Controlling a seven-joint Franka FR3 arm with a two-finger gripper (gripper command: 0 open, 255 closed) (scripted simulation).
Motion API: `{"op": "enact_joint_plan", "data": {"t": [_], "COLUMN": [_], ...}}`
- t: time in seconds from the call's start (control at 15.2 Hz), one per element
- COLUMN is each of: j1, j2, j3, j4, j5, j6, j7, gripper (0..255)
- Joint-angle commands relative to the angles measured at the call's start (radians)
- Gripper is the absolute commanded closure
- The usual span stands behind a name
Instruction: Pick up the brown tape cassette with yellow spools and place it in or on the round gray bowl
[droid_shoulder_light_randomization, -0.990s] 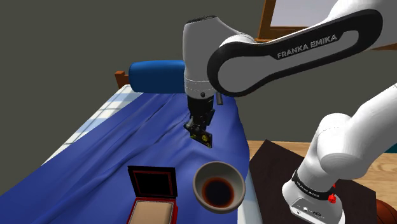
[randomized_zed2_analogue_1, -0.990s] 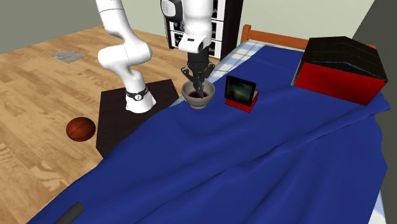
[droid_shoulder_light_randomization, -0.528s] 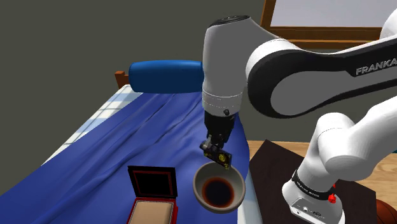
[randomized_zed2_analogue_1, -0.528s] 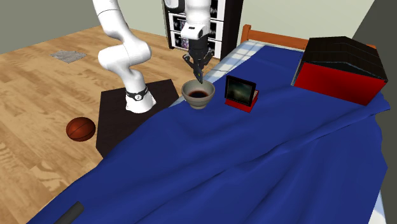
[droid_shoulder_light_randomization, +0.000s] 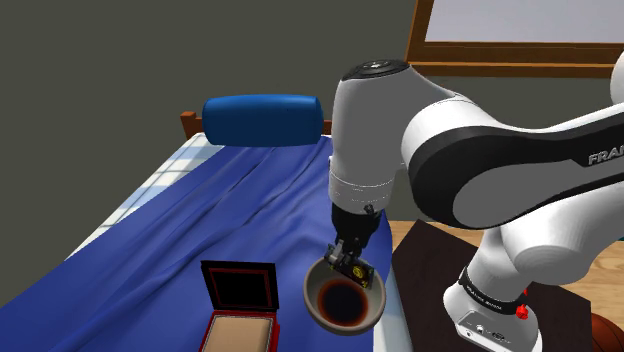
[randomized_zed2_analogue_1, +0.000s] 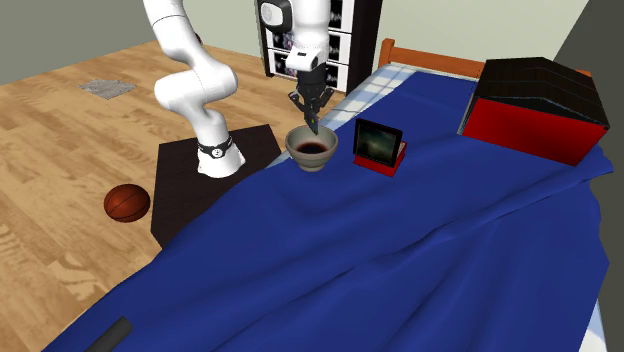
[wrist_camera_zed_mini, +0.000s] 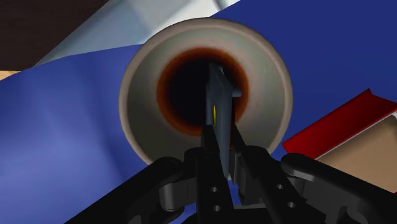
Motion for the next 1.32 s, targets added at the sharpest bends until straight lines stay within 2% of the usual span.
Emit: {"op": "enact_joint_plan", "data": {"t": [0.0, 0.4, 0.92, 0.99, 1.25], "j1": [0.000, 0.001, 0.001, 0.001, 0.001], "j2": [0.009, 0.043, 0.043, 0.043, 0.043], "j3": [0.008, 0.037, 0.037, 0.037, 0.037], "j4": [-0.023, -0.083, -0.083, -0.083, -0.083], "j5": [0.005, 0.020, 0.020, 0.020, 0.020], "j6": [0.032, 0.126, 0.126, 0.126, 0.126], "j7": [-0.002, -0.003, -0.003, -0.003, -0.003], "gripper": [255, 255, 255, 0, 0]}}
